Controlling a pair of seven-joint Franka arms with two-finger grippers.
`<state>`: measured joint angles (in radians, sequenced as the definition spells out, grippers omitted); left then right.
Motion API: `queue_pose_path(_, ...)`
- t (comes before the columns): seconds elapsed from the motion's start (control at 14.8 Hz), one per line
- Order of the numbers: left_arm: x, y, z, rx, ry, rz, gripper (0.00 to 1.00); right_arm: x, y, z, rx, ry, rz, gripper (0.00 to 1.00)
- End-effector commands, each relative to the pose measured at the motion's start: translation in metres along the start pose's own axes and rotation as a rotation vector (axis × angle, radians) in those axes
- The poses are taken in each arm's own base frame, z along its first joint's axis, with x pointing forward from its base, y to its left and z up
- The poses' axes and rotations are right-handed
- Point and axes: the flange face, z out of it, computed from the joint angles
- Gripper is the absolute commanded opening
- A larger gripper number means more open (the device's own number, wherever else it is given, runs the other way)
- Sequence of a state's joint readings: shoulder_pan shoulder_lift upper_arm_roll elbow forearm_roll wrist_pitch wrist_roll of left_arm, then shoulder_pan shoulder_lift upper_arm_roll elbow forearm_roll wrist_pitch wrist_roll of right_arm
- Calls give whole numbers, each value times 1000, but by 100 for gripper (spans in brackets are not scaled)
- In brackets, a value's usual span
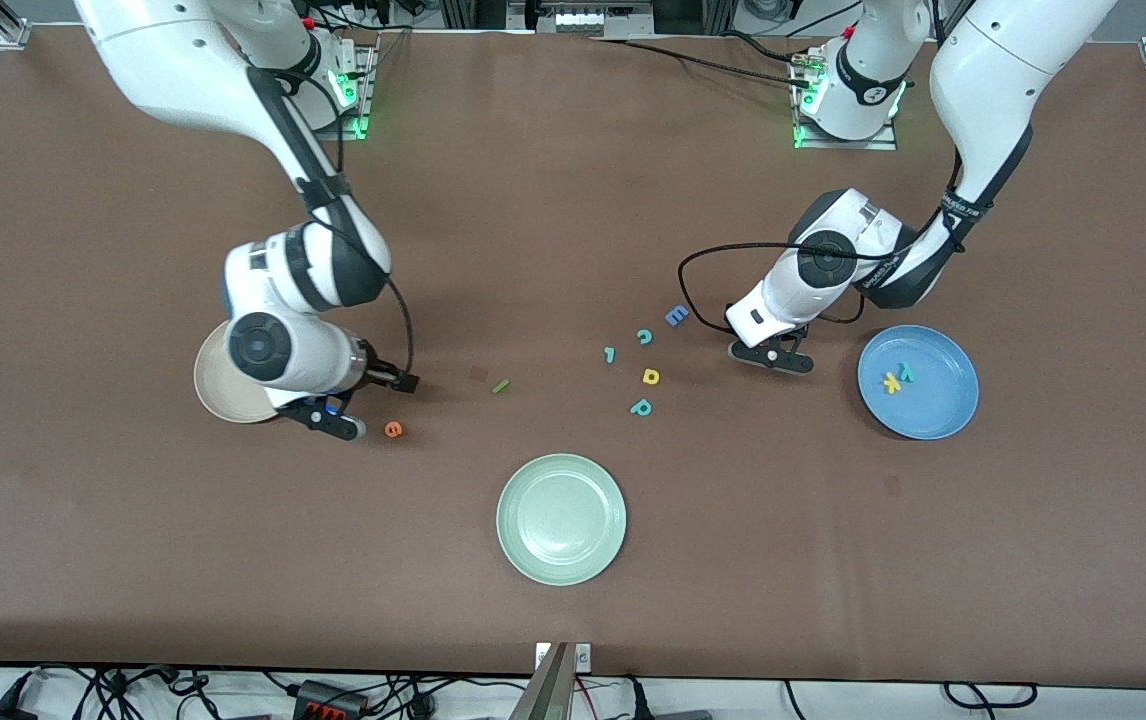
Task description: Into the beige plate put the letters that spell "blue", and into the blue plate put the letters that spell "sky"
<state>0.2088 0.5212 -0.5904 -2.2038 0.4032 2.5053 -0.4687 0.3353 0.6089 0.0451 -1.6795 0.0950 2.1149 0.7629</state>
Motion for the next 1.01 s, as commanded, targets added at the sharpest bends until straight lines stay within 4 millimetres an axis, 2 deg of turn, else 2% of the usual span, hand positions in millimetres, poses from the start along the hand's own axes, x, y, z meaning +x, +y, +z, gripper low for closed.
queue_pose_path(0.0,4,-3,-9,21,24,11,10,-19,-44,20,35,46,136,100)
queue_pose_path(0.07,8,-7,-18,34,33,5,10,-22,-49,24,41,50,157,100)
queue_pose_path(0.27,33,-36,-67,146,-53,67,10,-31,-63,35,46,50,202,100)
queue_pose_path(0.34,42,-49,-84,167,-83,100,10,-36,-71,39,51,54,229,100)
queue_pose_path(0.47,57,-90,-109,173,-111,148,10,-46,-88,44,56,62,264,99)
queue_pose_path(0.54,61,-115,-114,162,-115,179,10,-45,-93,43,66,63,280,99)
queue_pose_path(0.68,64,-180,-120,131,-112,236,11,-48,-99,43,72,67,286,96)
queue_pose_path(0.74,66,-208,-117,109,-112,273,11,-48,-102,44,77,70,284,96)
queue_pose_path(0.81,67,-230,-117,92,-108,304,11,-47,-104,44,86,73,288,95)
queue_pose_path(0.95,67,-262,-105,57,-109,314,12,-46,-106,50,91,77,294,88)
